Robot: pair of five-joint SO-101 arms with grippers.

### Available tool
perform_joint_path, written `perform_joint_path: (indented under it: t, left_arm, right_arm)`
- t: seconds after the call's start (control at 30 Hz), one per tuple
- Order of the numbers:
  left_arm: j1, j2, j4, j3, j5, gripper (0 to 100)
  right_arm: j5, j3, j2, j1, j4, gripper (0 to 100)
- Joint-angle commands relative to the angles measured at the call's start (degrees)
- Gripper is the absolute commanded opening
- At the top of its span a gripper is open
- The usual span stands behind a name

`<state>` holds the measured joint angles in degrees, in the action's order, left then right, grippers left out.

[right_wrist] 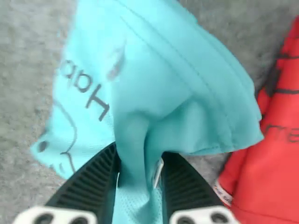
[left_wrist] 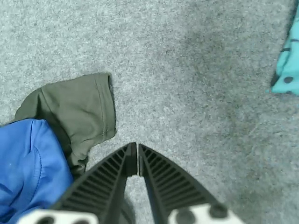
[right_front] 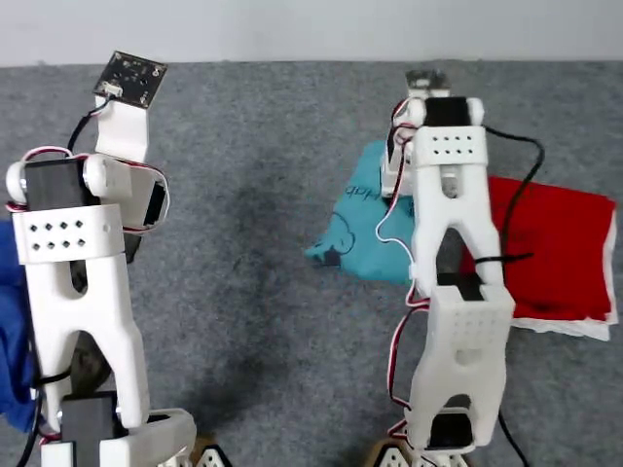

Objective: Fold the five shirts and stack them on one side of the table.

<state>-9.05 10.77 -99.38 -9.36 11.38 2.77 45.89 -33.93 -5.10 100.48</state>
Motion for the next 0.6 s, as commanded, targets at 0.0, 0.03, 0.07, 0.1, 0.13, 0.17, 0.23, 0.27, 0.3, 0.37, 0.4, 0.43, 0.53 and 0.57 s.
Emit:
perform_joint_path:
  t: [0.0,0.03,0.07,0.1,0.13,0.17,0.23,0.27,0.3,0.37,0.4,0.43,0.53,0.57]
  left_arm:
    - [-0.4,2.0,-1.0,-0.4,0.5,1]
    - [-0.4,2.0,-1.0,-0.4,0.5,1]
    - [-0.4,2.0,-1.0,-0.4,0.5,1]
    - [-0.4,2.0,-1.0,-0.4,0.5,1]
    - [-0.4,2.0,-0.9,-0.4,0.5,1]
    - [-0.4,2.0,-0.8,-0.4,0.5,1]
    - [-0.4,1.9,-0.1,-0.3,0.5,1]
    - [-0.4,1.9,-0.1,-0.3,0.5,1]
    - [-0.4,1.9,-0.1,-0.3,0.5,1]
    - [-0.4,1.9,0.4,-0.2,0.5,1]
    - [-0.4,1.9,0.4,-0.2,0.5,1]
    - [-0.4,1.9,0.4,-0.2,0.5,1]
    - [-0.4,1.9,0.4,-0.2,0.5,1]
    - [-0.4,1.9,0.6,-0.2,0.5,1]
  right_arm:
    - [-3.2,0.5,9.2,2.3,2.5,0.9]
    - [-4.2,-0.1,10.6,2.8,2.5,0.9]
    - [-5.3,-1.1,12.0,3.3,2.5,0.9]
    - [-6.2,-2.0,13.3,3.7,2.5,0.9]
    - [-7.0,-3.3,14.7,4.3,2.5,0.9]
    - [-7.7,-4.7,16.2,5.0,2.5,0.9]
    - [-9.4,-7.3,19.2,6.5,2.5,0.9]
    - [-10.5,-8.2,20.5,7.5,2.5,0.9]
    - [-11.7,-8.9,21.7,8.8,2.5,0.9]
    - [-14.2,-9.2,23.6,11.4,2.5,0.9]
    - [-15.5,-9.2,24.2,12.7,2.4,0.9]
    - [-16.6,-9.2,24.7,13.9,2.4,0.9]
    - [-19.4,-9.2,24.9,16.6,2.3,0.9]
    - [-20.3,-9.2,25.1,17.5,2.3,0.9]
